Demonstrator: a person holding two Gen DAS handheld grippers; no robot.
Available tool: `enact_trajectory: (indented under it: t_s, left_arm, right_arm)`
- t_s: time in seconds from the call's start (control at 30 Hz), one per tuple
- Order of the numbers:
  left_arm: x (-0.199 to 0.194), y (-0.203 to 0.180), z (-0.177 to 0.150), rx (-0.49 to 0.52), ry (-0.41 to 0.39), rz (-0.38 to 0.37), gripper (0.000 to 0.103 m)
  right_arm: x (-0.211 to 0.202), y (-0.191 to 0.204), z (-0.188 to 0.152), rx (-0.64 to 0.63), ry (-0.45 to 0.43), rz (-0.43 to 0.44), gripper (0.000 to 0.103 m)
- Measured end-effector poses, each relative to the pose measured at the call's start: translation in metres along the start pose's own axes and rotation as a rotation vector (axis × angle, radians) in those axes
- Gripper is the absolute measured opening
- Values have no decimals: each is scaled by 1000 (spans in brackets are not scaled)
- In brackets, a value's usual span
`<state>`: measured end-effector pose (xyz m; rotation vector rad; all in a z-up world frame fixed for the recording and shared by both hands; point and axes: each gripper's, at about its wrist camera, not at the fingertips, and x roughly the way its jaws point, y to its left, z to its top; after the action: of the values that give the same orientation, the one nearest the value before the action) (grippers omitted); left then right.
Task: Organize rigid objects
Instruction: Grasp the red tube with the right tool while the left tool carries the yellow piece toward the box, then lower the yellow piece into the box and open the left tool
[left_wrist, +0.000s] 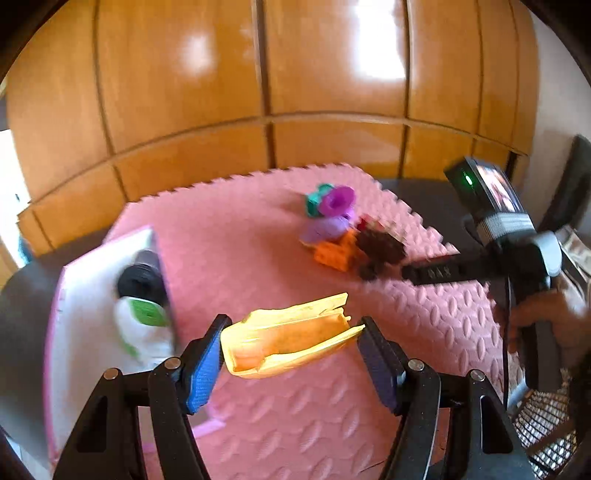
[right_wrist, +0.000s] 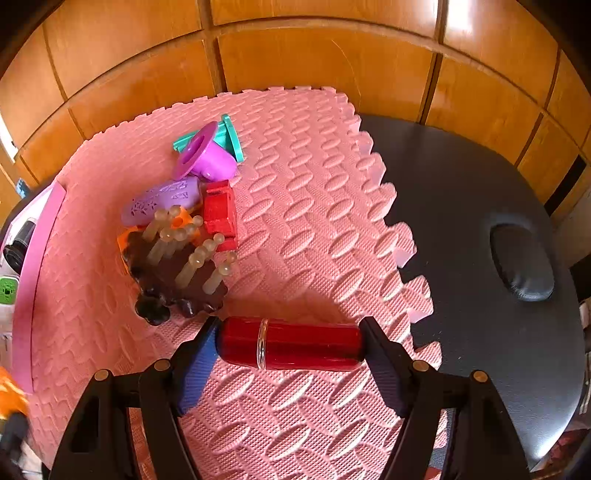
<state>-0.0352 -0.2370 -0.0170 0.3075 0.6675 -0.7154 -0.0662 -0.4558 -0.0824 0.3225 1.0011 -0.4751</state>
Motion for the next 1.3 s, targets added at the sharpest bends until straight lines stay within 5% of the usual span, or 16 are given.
enact_trajectory:
  t_s: [0.63, 1.17, 1.3]
  left_arm:
    - [-31, 57, 3, -86, -43, 194, 70]
    - [-24, 90, -8, -133, 2, 251, 70]
    - [-11, 126, -12, -226, 72, 218, 70]
  right_arm:
    - [-1, 2, -2, -10, -14, -25, 76]
    - [-1, 3, -3, -22, -18, -43, 76]
    - [-2, 3, -3, -19, -18, -45, 76]
